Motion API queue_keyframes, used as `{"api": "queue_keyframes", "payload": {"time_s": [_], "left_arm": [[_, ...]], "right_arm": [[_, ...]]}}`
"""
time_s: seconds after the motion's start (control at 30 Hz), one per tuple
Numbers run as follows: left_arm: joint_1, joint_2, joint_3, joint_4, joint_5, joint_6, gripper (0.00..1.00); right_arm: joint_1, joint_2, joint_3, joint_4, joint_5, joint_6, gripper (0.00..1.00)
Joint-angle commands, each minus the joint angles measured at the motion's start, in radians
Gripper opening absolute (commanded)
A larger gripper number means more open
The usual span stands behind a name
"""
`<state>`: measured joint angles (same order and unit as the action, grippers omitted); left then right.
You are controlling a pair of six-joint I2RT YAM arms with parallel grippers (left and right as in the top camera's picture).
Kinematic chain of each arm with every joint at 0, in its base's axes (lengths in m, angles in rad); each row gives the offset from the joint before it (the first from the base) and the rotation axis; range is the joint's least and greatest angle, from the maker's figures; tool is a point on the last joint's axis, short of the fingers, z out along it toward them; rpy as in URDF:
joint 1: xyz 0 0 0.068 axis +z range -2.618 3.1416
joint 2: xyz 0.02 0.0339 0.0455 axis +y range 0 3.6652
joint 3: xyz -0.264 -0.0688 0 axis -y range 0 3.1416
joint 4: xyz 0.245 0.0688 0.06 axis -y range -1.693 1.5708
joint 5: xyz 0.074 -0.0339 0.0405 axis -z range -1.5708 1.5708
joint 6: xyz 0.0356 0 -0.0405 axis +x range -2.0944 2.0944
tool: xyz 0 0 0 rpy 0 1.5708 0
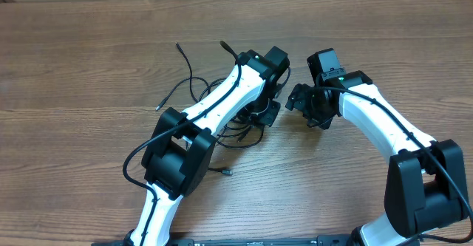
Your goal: Untangle cables
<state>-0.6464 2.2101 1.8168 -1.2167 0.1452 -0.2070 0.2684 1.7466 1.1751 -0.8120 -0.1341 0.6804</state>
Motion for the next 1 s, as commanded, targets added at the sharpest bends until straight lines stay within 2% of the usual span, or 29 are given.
{"api": "queue_keyframes", "payload": {"time_s": [0.0, 0.13, 0.33, 0.6, 0.73, 0.97], "left_arm": [[0.004, -0.011, -0.007, 0.003, -0.029, 0.0, 0.23], [0.004, -0.011, -0.007, 0.017, -0.103, -0.019, 0.26], [0.003, -0.011, -0.007, 0.042, -0.13, -0.019, 0.29], [0.004, -0.011, -0.008, 0.049, -0.152, -0.018, 0.27], [0.006, -0.011, -0.008, 0.076, -0.171, -0.018, 0.35], [0.005, -0.011, -0.008, 0.085, -0.15, -0.018, 0.36]], "right_arm": [[-0.002, -0.016, 0.004, 0.001, 0.014, -0.009, 0.75], [-0.002, -0.016, 0.004, 0.002, 0.014, -0.009, 0.76], [-0.002, -0.016, 0.004, 0.002, 0.014, -0.009, 0.75], [-0.002, -0.016, 0.004, 0.003, 0.014, -0.009, 0.75], [-0.002, -0.016, 0.004, 0.009, 0.014, -0.009, 0.76], [-0.002, -0.016, 0.004, 0.01, 0.014, -0.009, 0.76]]}}
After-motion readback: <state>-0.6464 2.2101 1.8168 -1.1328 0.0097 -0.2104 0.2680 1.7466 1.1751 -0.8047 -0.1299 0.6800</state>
